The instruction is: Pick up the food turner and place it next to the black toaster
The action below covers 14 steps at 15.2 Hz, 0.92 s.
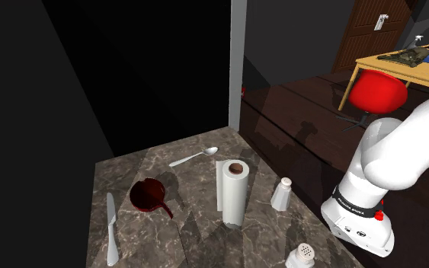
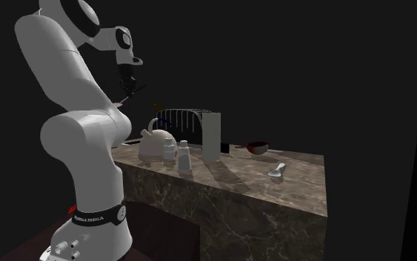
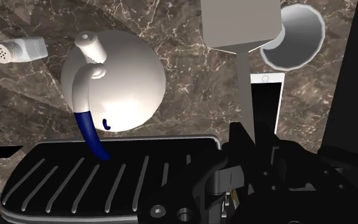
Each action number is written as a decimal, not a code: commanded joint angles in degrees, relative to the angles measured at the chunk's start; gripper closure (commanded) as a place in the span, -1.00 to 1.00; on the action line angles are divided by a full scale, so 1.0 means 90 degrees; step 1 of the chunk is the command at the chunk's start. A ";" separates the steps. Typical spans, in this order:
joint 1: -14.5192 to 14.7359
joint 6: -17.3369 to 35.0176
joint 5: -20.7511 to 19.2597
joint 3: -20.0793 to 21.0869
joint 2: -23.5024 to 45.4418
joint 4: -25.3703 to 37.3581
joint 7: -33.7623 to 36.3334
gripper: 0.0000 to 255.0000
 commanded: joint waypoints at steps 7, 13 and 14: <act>0.0351 0.0686 0.0110 -0.0124 -0.0117 -0.0826 -0.0098 1.00; 0.0530 0.1167 0.0219 -0.0139 -0.0210 -0.1384 -0.0180 1.00; 0.0548 0.1246 0.0240 -0.0131 -0.0226 -0.1470 -0.0194 1.00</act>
